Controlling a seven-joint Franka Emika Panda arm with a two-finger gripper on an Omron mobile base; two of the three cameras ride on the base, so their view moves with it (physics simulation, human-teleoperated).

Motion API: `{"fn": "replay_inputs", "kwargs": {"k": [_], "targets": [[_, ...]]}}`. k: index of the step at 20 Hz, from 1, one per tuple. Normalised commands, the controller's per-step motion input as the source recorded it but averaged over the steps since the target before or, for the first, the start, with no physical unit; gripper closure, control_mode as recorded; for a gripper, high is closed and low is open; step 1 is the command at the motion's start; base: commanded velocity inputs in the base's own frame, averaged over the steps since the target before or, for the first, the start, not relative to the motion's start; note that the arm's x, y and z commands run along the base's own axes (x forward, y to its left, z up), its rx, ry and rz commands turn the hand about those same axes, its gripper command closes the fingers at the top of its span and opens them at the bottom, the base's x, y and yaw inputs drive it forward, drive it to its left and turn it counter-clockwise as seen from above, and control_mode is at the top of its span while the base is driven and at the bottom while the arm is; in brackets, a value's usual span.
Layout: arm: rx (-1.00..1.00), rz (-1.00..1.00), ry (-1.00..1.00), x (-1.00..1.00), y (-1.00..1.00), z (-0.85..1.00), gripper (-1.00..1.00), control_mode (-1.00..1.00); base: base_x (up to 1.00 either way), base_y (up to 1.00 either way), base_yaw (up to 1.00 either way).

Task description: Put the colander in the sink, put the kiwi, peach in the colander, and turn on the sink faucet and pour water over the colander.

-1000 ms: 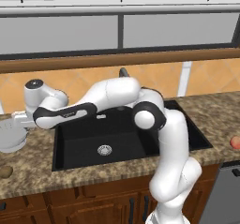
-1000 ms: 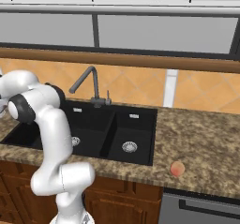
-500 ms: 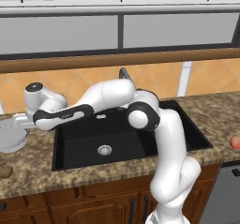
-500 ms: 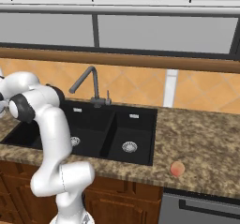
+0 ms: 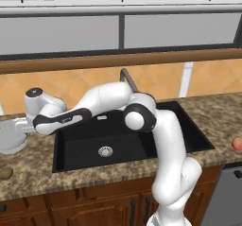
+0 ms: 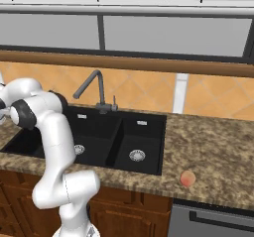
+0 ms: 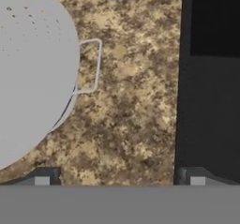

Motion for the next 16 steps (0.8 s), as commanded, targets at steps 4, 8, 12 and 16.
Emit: {"fn": "replay_inputs", "kwargs": {"k": [4,8,12,16], "targets": [[0.0,0.0,0.0,0.11,0.1,-0.1,-1.0,-1.0,0.0,0.0,0.0],[0.0,0.0,-0.01,0.0,0.1,-0.13,-1.0,-1.0,0.0,0.0,0.0],[0.0,0.0,0.0,0.0,0.04,-0.04,-1.0,-1.0,0.0,0.0,0.0],[0.0,0.0,0.0,0.04,0.08,0.0,-1.0,-1.0,0.0,0.0,0.0]]}}
